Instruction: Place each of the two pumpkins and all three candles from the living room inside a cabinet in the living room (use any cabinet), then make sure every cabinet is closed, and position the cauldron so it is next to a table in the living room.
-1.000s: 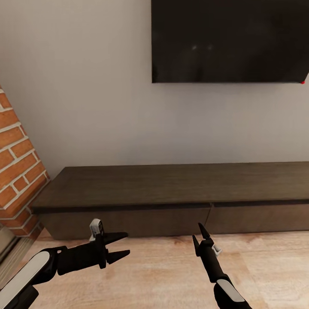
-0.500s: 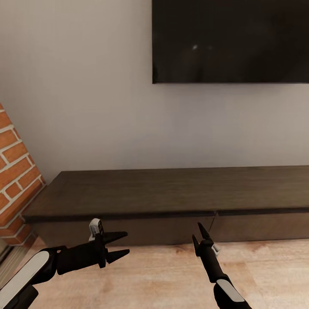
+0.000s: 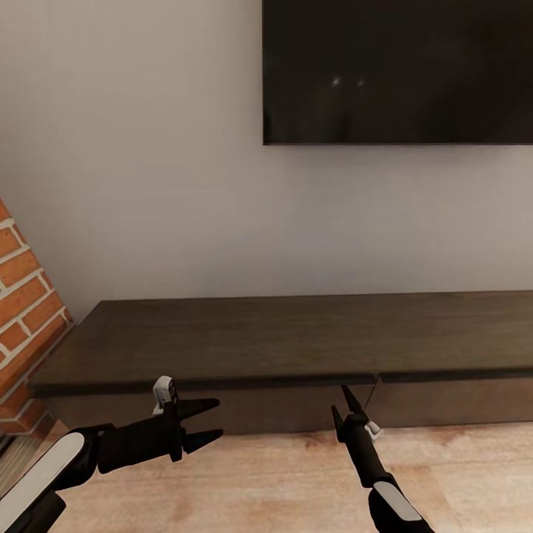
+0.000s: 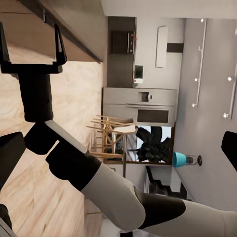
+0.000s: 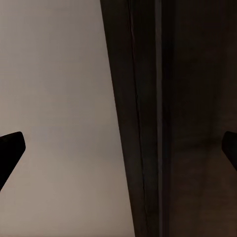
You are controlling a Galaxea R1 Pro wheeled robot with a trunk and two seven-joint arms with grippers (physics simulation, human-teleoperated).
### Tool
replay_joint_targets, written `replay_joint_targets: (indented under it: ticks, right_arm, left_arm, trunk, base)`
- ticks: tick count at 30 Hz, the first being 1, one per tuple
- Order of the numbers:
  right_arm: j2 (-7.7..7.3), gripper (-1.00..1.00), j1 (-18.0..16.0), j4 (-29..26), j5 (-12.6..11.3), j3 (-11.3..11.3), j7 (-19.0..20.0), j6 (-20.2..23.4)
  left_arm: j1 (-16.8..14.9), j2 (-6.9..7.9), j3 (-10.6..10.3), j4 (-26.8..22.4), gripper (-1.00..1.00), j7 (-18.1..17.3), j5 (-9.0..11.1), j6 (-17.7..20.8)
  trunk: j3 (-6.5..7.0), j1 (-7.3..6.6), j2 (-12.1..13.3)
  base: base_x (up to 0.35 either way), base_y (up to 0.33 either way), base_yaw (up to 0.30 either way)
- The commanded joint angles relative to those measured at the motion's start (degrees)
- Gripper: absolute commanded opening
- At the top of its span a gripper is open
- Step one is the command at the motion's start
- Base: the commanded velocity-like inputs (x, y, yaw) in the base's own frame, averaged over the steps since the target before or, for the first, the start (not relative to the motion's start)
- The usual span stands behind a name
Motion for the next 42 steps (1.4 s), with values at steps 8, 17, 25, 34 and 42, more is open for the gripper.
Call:
replay_joint_targets:
  ticks: [8, 17, 25, 34, 42]
  right_arm:
    - [0.05, 1.00, 0.0, 0.0, -0.2, -0.3, 0.1, 0.6]
    - [0.05, 1.00, 0.0, 0.0, -0.2, -0.3, 0.1, 0.6]
    - [0.05, 1.00, 0.0, 0.0, -0.1, -0.3, 0.2, 0.6]
    - [-0.04, 1.00, 0.0, 0.0, 0.5, 0.1, 3.2, 0.5]
    - [-0.04, 1.00, 0.0, 0.0, 0.6, 0.2, 3.9, 0.4]
  left_arm:
    - [0.0, 0.08, -0.1, 0.0, 1.00, -0.6, -0.5, -0.1]
    - [0.0, 0.04, 0.0, 0.0, 1.00, -0.6, -0.5, -0.1]
    - [0.0, 0.06, 0.0, 0.0, 1.00, -0.6, -0.5, -0.1]
    - [0.0, 0.06, 0.0, 0.0, 1.00, -0.6, -0.5, -0.1]
    - [0.0, 0.00, 0.0, 0.0, 1.00, -0.6, -0.5, -0.1]
  trunk:
    - [-0.05, -0.01, 0.0]
    - [-1.60, 0.17, -0.1]
    - [-2.48, 0.27, -0.2]
    - [-2.48, 0.27, -0.2]
    - [-3.37, 0.37, -0.2]
  base:
    - [0.002, 0.000, 0.000]
    - [0.000, 0.000, 0.000]
    - [0.000, 0.000, 0.000]
    - [0.000, 0.000, 0.000]
    - [0.000, 0.000, 0.000]
